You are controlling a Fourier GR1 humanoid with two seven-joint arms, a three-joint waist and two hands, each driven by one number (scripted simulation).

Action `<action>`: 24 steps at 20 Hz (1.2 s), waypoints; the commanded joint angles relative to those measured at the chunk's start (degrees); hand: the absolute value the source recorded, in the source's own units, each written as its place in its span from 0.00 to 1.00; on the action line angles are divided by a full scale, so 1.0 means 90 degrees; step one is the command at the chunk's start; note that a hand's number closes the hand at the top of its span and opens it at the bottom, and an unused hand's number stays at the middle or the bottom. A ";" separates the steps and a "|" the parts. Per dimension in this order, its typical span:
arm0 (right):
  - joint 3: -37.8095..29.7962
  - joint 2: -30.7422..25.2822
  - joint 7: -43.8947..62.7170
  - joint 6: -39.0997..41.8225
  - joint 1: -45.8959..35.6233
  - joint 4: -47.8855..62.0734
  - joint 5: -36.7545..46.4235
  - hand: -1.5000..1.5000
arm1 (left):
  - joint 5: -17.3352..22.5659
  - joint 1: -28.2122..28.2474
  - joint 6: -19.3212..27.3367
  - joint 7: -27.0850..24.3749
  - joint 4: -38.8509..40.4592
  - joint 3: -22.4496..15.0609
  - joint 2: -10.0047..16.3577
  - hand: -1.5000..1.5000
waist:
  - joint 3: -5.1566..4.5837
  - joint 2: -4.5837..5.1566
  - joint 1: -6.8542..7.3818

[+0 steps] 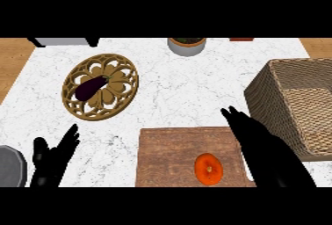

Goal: Pick the squash from the cutting board and place it in the basket

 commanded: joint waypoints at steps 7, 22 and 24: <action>0.0663 0.0806 0.1213 0.0127 0.0361 0.0567 0.0911 0.00 | -0.0026 0.0040 -0.0116 0.0275 0.0159 0.0006 -0.0055 0.50 | -0.0026 0.0037 0.0044; 0.0607 0.1605 -0.0215 -0.0324 0.1144 0.1663 0.2389 0.00 | -0.0222 0.0106 -0.0290 0.0123 0.0353 0.0190 -0.0210 0.50 | -0.0020 0.0051 0.0061; 0.0397 0.1699 -0.0395 -0.0343 0.1178 0.1815 0.2410 0.00 | -0.0164 0.0111 -0.0454 0.0061 0.0365 0.0261 -0.0190 0.50 | -0.0020 0.0053 0.0061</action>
